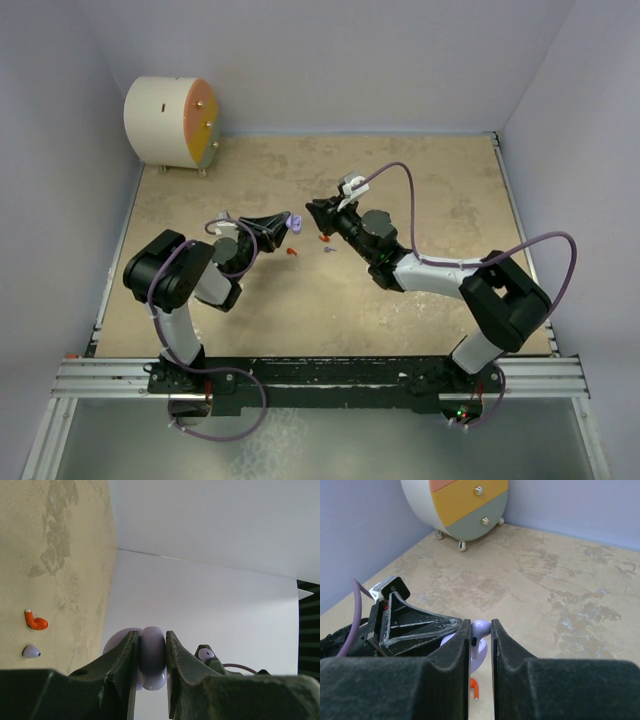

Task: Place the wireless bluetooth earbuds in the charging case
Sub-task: Place the earbud in the charging case.

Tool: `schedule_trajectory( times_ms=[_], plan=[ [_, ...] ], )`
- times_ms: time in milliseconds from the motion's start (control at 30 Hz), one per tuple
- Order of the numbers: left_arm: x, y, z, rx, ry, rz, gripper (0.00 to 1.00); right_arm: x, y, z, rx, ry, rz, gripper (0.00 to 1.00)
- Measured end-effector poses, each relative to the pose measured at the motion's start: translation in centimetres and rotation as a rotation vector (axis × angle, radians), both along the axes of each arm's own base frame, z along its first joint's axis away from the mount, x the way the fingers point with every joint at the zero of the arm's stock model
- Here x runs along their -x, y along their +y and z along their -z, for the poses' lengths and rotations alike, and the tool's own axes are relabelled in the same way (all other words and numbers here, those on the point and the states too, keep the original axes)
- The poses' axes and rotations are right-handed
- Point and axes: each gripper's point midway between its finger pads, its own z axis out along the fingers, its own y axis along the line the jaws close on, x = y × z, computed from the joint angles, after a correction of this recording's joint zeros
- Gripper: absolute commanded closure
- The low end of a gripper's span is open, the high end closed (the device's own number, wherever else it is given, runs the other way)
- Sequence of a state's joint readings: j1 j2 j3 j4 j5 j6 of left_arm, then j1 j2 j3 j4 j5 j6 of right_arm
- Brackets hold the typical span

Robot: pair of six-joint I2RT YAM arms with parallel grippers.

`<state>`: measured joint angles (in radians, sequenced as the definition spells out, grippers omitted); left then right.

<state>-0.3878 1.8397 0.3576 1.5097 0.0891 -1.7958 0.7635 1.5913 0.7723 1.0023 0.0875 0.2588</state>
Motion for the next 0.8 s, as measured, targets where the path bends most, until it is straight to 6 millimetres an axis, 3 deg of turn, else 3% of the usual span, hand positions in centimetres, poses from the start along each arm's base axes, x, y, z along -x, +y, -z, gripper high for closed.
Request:
schedule_trajectory(
  times_ms=[800],
  plan=[
    [-0.06, 0.02, -0.03, 0.001, 0.0, -0.006, 1.0, -0.05, 0.08, 0.19, -0.002, 0.003, -0.001, 1.0]
  ],
)
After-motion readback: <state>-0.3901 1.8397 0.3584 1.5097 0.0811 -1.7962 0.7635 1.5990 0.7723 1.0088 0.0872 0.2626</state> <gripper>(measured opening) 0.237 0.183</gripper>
